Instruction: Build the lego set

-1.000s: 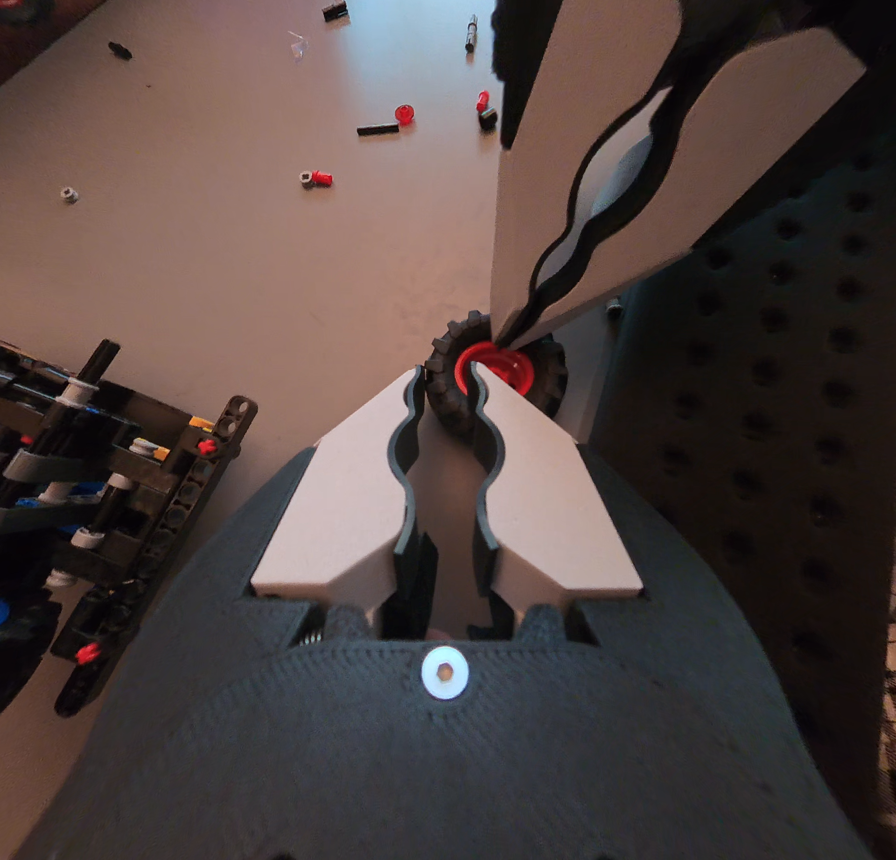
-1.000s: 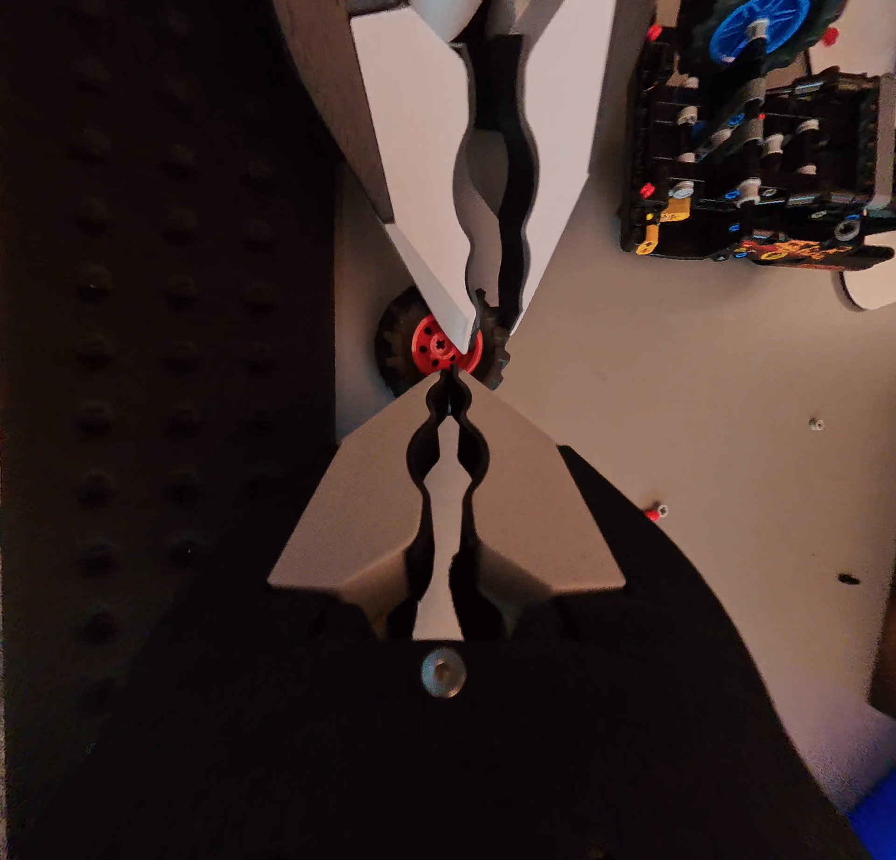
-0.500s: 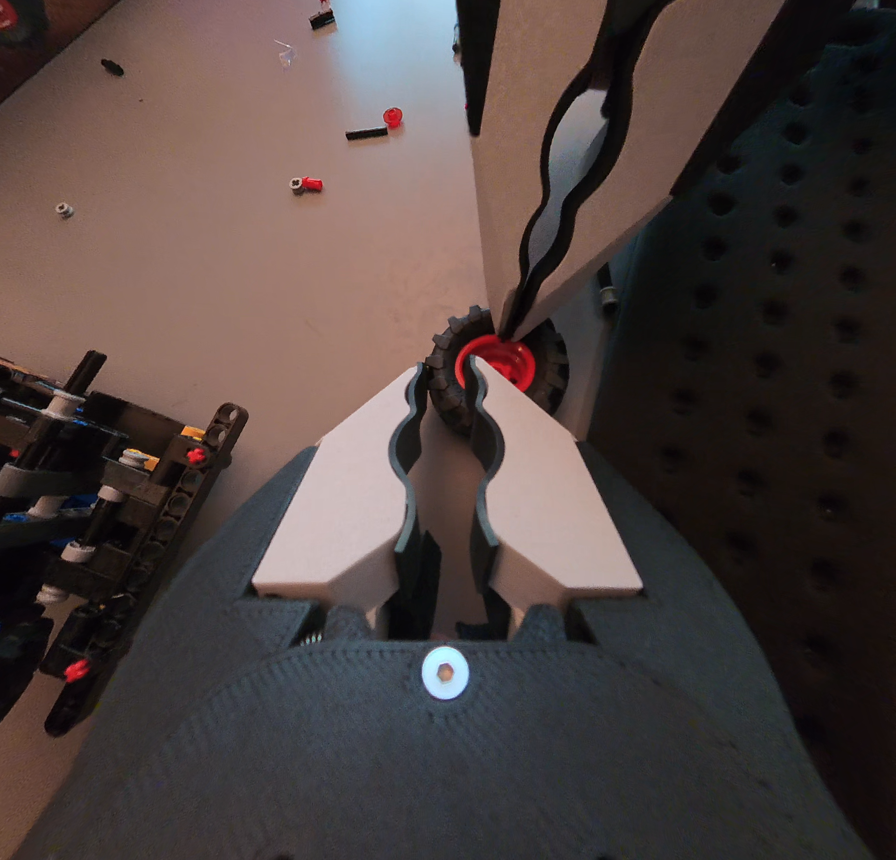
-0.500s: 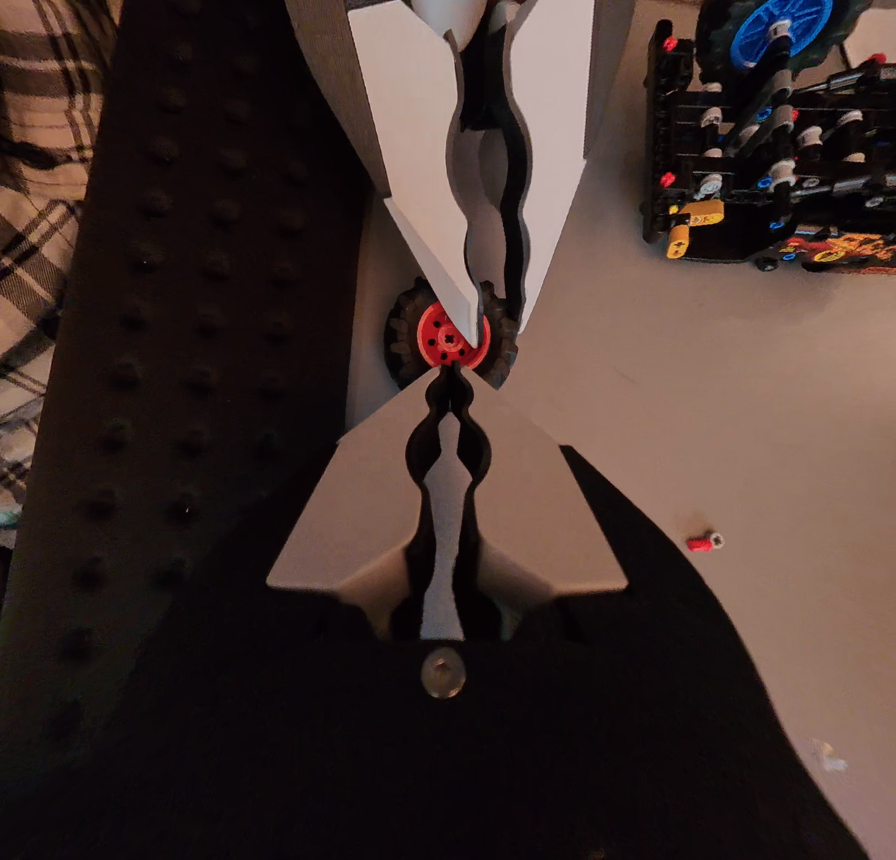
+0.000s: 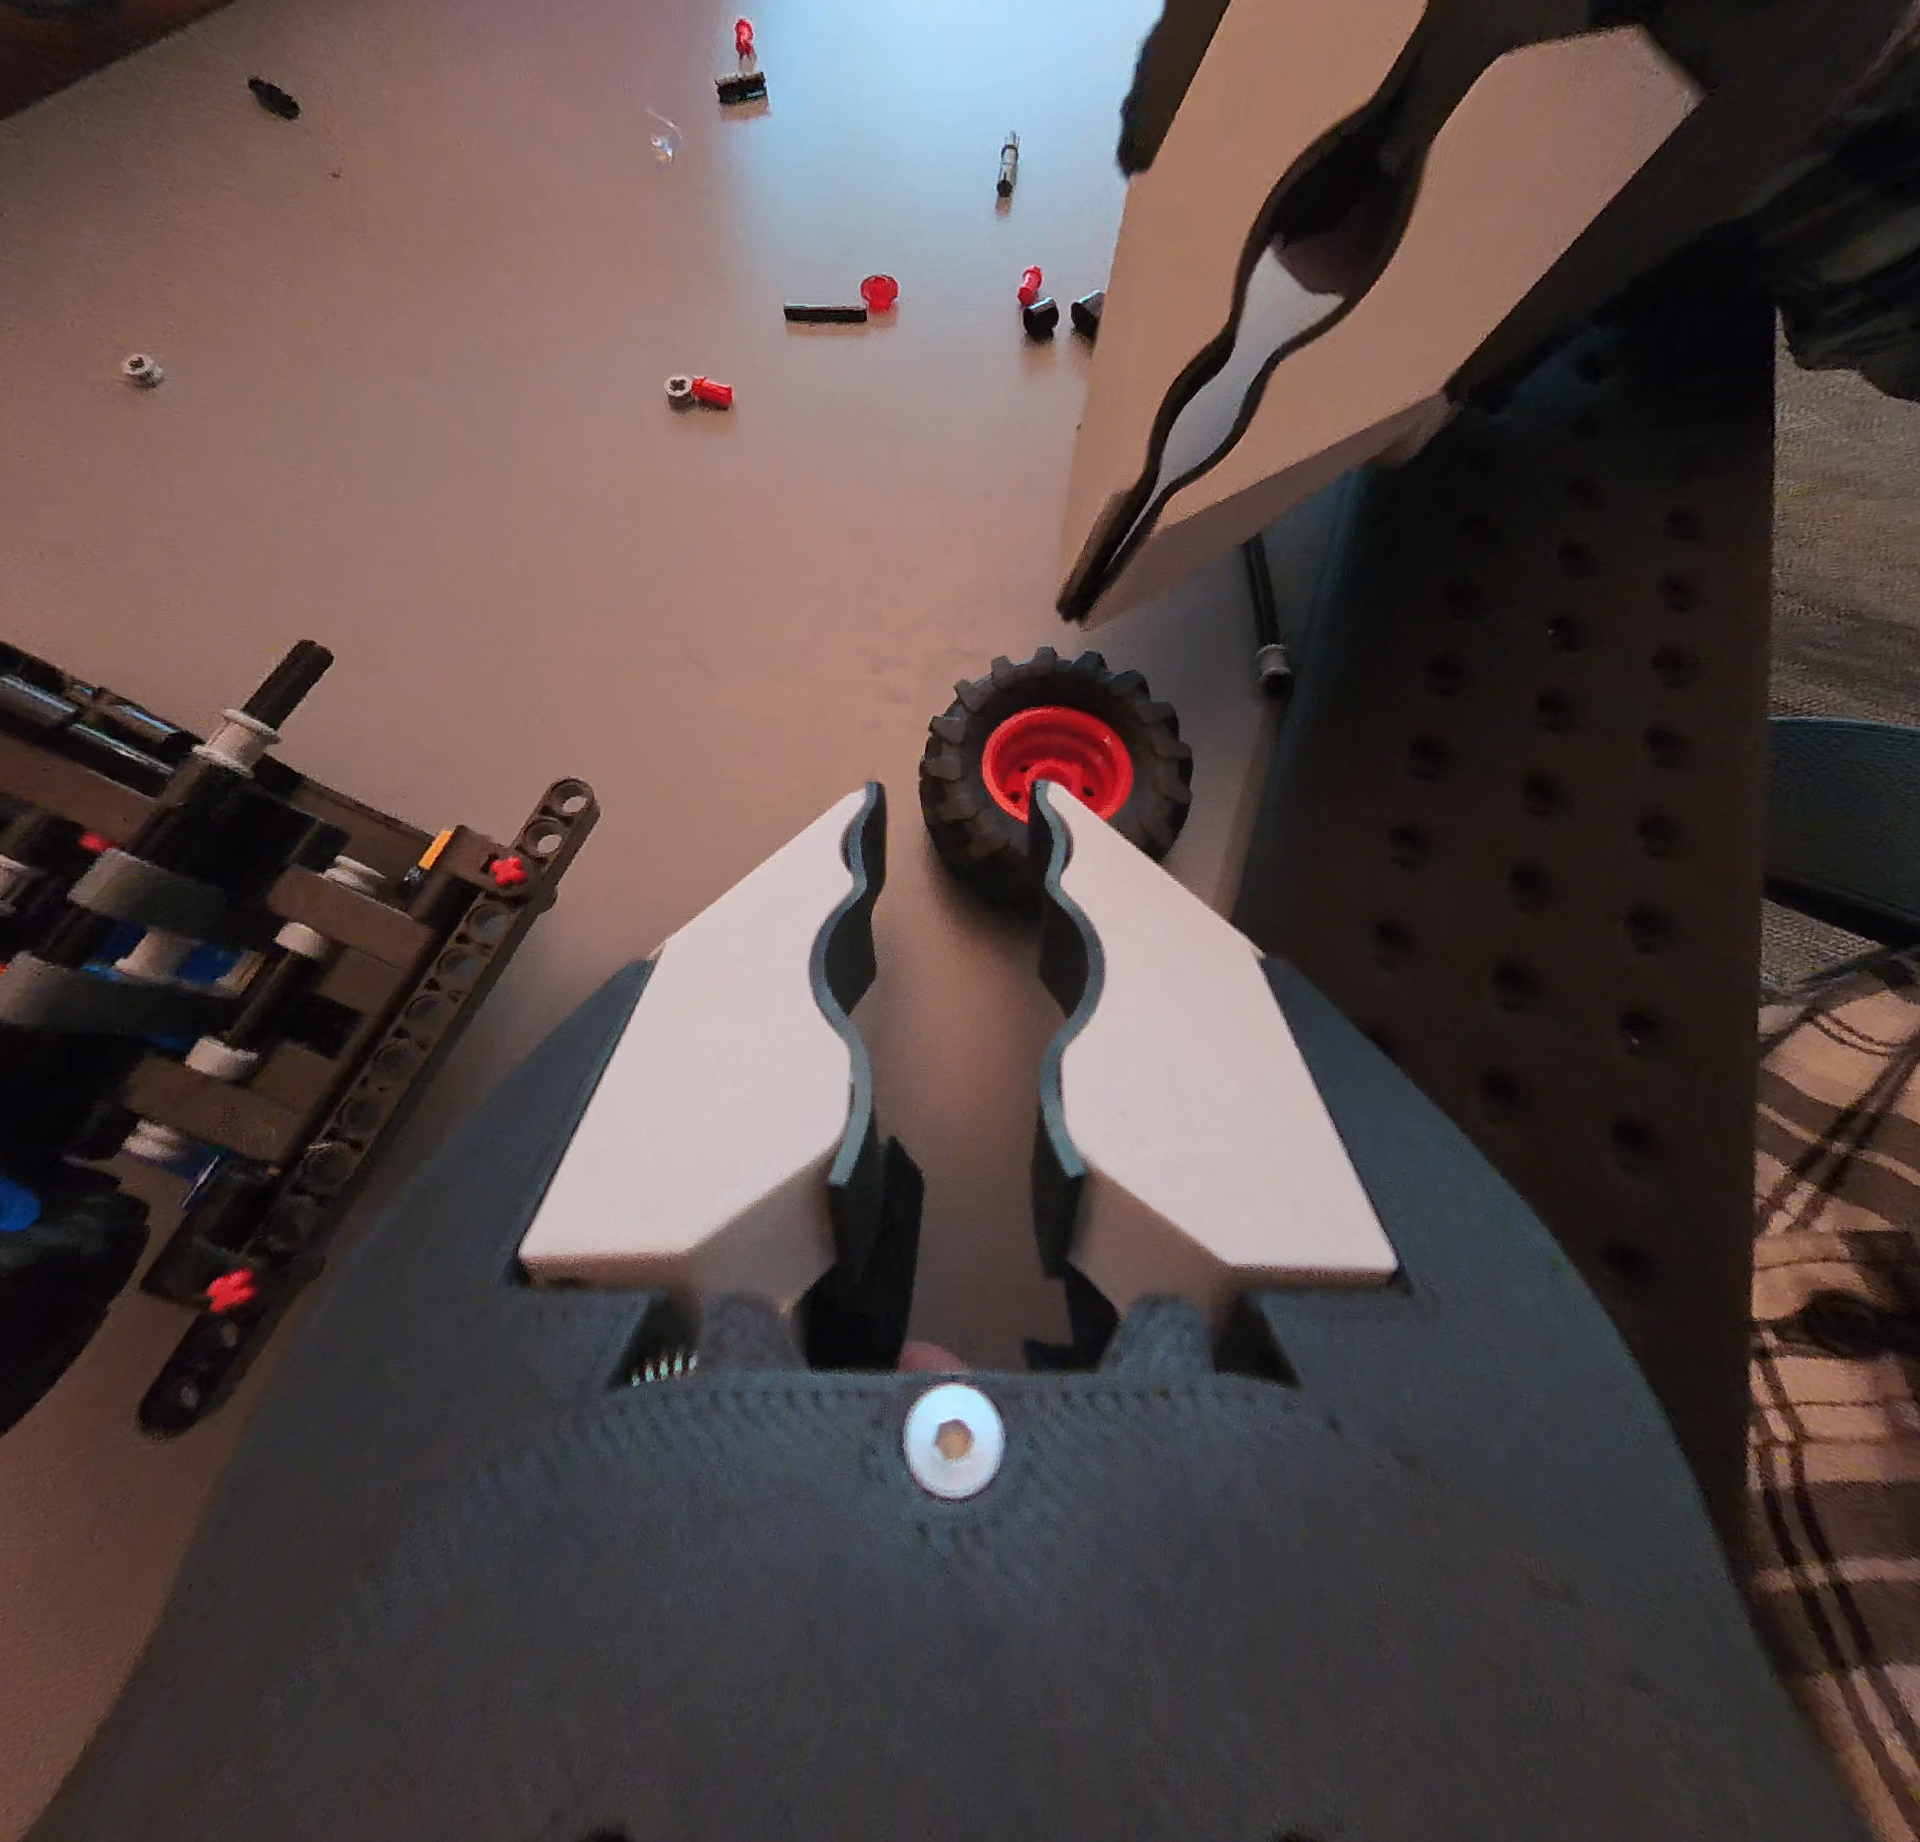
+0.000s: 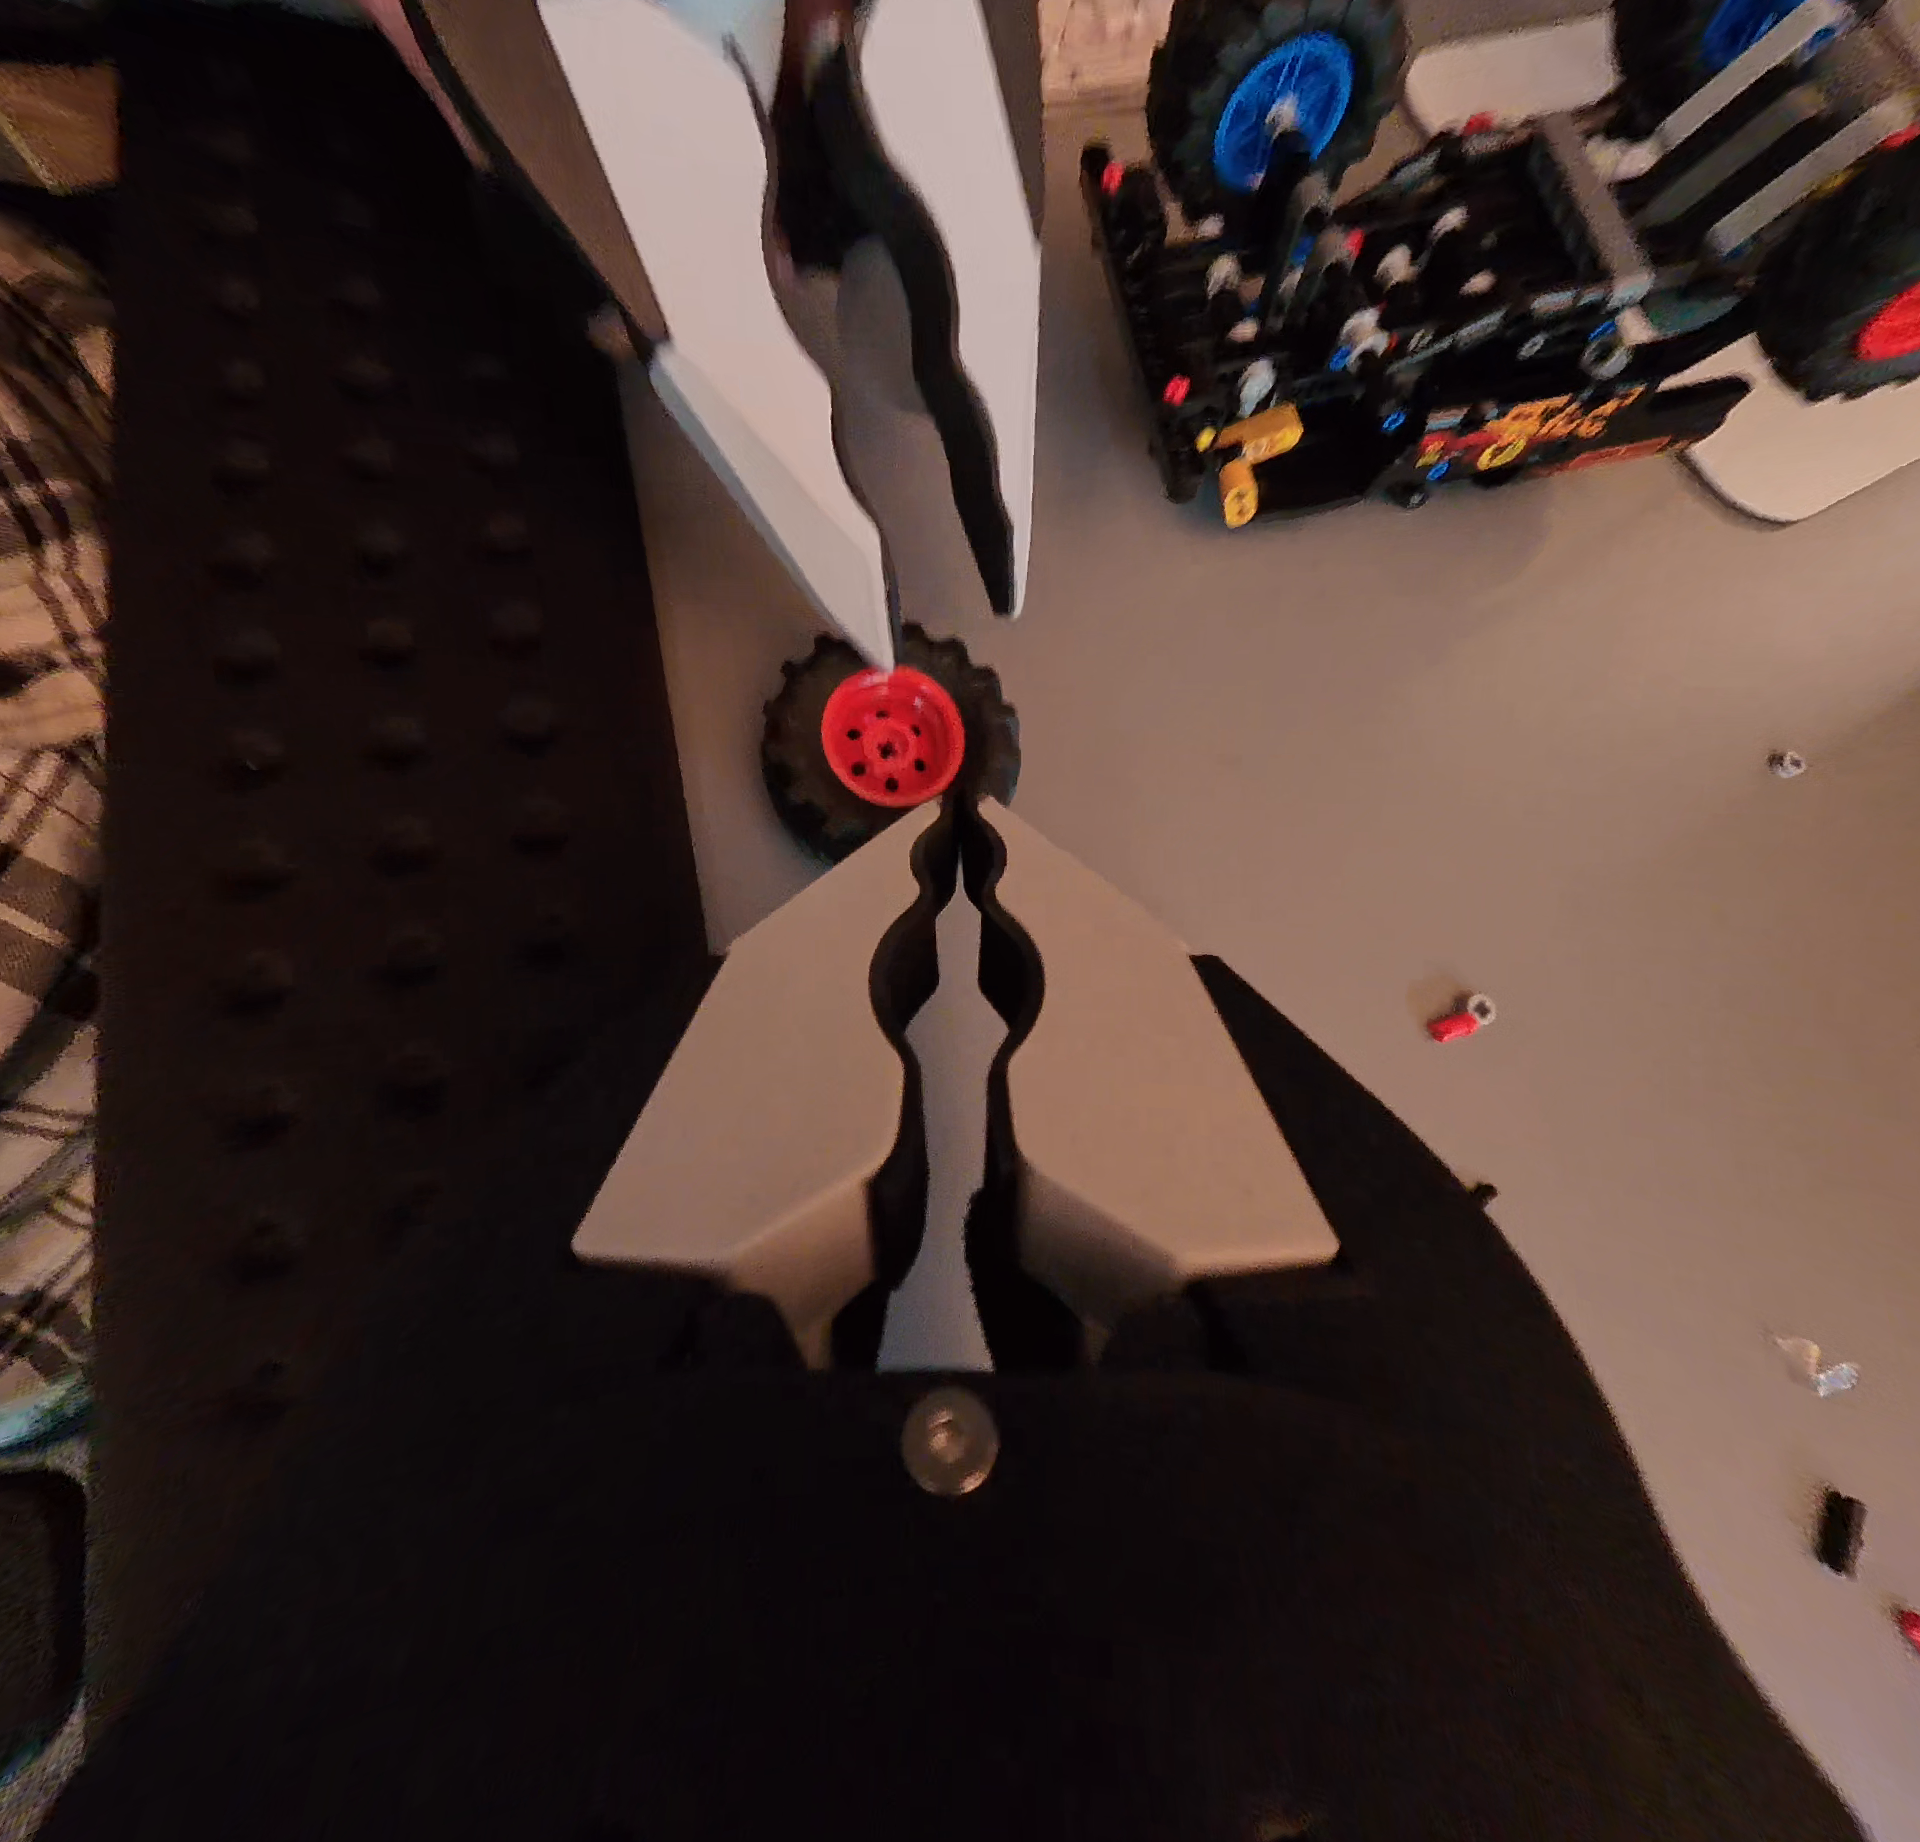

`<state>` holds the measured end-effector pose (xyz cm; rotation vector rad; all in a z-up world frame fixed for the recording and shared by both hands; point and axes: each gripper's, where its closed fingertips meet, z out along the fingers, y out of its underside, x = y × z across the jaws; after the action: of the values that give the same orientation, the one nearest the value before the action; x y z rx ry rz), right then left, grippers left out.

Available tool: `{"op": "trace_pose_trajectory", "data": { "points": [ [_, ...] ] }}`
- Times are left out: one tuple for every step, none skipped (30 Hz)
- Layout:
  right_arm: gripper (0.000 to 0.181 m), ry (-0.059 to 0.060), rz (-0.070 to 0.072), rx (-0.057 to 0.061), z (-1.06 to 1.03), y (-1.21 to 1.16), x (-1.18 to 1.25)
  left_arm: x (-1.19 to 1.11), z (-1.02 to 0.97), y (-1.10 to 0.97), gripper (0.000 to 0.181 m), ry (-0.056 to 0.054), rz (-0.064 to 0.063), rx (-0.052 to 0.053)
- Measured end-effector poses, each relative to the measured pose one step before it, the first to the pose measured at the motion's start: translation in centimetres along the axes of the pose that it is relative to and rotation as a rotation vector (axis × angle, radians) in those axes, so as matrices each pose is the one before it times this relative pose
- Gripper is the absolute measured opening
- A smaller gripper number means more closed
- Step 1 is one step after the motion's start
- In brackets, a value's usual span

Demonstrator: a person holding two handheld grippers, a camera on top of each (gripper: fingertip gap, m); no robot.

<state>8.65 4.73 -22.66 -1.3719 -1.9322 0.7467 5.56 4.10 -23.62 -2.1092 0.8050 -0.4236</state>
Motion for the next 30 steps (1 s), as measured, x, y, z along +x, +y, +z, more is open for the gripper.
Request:
{"op": "trace_pose_trajectory", "data": {
  "points": [
    [0.0,-0.0001,-0.0129,-0.0316,0.283,0.493,-0.164,-0.022,-0.19,-0.082,0.026,-0.0058,0.0063,0.0017],
    [0.0,-0.0055,-0.0123,-0.0181,0.278,0.284,-0.253,0.055,-0.057,0.017,0.024,-0.0028,0.006,-0.0041],
    [0.0,-0.0053,-0.0042,0.0043,0.095,-0.094,-0.155,0.368,0.15,0.382,0.02,0.0118,0.0153,-0.0244],
    [0.0,-0.0052,0.0009,0.0033,0.027,-0.106,-0.079,0.299,0.048,0.048,0.014,0.0055,0.0189,-0.0028],
    [0.0,-0.0035,-0.0034,-0.0032,0.08,-0.037,-0.083,0.021,0.029,0.049,0.015,-0.0096,0.0112,-0.0078],
    [0.0,0.0003,-0.0087,-0.0101,0.143,0.057,-0.077,0.129,0.015,-0.032,0.014,-0.0026,0.0127,-0.0036],
    [0.0,0.001,-0.0039,-0.012,0.092,0.112,-0.009,0.048,0.024,-0.058,0.013,-0.0062,0.0141,0.0015],
    [0.0,-0.0043,0.0037,-0.0075,0.035,0.087,0.002,0.006,0.026,-0.009,0.013,-0.0043,0.007,0.0038],
    [0.0,-0.0059,0.0024,-0.0035,0.06,0.051,0.004,-0.059,-0.024,0.068,0.011,-0.0042,0.0022,-0.0014],
    [0.0,-0.0059,0.0037,0.0,0.076,0.038,-0.008,0.008,0.006,0.083,0.011,-0.0053,0.015,-0.0033],
    [0.0,-0.0088,0.0128,0.0048,0.049,0.022,-0.019,0.014,0.003,0.022,0.011,-0.009,0.0146,0.0001],
    [0.0,-0.0091,0.0138,0.0118,0.027,-0.022,-0.013,0.01,0.001,0.055,0.011,-0.0063,0.0098,0.0],
    [0.0,-0.007,0.0127,0.014,-0.007,-0.074,-0.006,-0.002,-0.022,0.058,0.011,-0.0019,0.0071,0.0001],
    [0.0,-0.0041,0.0136,0.0112,-0.064,-0.18,-0.015,0.0,-0.047,0.021,0.011,0.0022,0.0003,-0.0004],
    [0.0,-0.0016,0.0176,0.0125,-0.126,-0.23,0.01,-0.034,-0.094,0.0,0.01,0.0012,-0.0007,-0.0006],
    [0.0,0.0023,0.0241,0.0209,-0.236,-0.254,0.147,0.025,-0.143,-0.026,0.01,0.0093,-0.0083,0.0045],
    [0.0,0.0176,0.0212,0.0119,-0.312,-0.002,0.44,0.07,-0.189,-0.017,0.018,0.0163,-0.0062,0.0096],
    [0.0,0.0273,0.0081,-0.0123,-0.207,0.398,0.559,0.013,-0.216,0.025,0.031,0.0106,0.0026,0.0087],
    [0.003,0.0214,0.0031,-0.0229,-0.043,0.522,0.419,0.125,-0.123,0.088,0.042,0.0123,0.01,-0.0022],
    [0.005,0.0044,0.007,-0.0153,0.082,0.34,0.101,0.242,-0.049,-0.087,0.045,0.0092,0.0194,0.0013],
    [0.005,-0.0148,0.0086,-0.0107,0.208,0.218,-0.254,0.259,0.109,-0.034,0.046,-0.0004,0.0292,-0.0104],
    [0.007,-0.0196,0.0029,-0.0173,0.327,0.234,-0.392,0.123,0.336,0.224,0.047,-0.0142,0.0337,-0.0323],
    [0.005,-0.0089,-0.0067,-0.0169,0.336,0.196,-0.262,0.001,0.477,0.326,0.05,-0.0233,0.0374,-0.0374],
    [0.005,-0.0071,-0.0063,-0.0044,0.183,-0.01,-0.203,-0.196,0.464,0.124,0.054,-0.0361,0.0349,-0.0193],
    [0.006,-0.0141,0.0066,0.001,0.074,-0.109,-0.206,-0.258,0.358,0.108,0.053,-0.0349,0.029,-0.0144],
    [0.007,-0.0128,0.0072,0.0058,-0.013,-0.122,-0.145,-0.066,0.277,0.249,0.053,-0.0162,0.0226,-0.021],
    [0.008,-0.0035,0.0009,0.0042,-0.078,-0.02,-0.004,-0.036,0.054,-0.082,0.053,-0.0043,0.003,0.0028],
    [0.01,0.0056,-0.0005,0.005,-0.126,0.018,0.094,0.039,0.045,-0.109,0.052,0.01,-0.0236,0.0114],
    [0.022,0.0088,-0.008,0.0106,-0.204,-0.084,0.037,0.08,-0.028,-0.089,0.052,0.0247,-0.044,0.0109],
    [0.03,0.0103,-0.0206,0.0173,-0.282,-0.298,-0.112,0.278,-0.152,-0.259,0.052,0.0519,-0.0596,0.016]
  ]
}}
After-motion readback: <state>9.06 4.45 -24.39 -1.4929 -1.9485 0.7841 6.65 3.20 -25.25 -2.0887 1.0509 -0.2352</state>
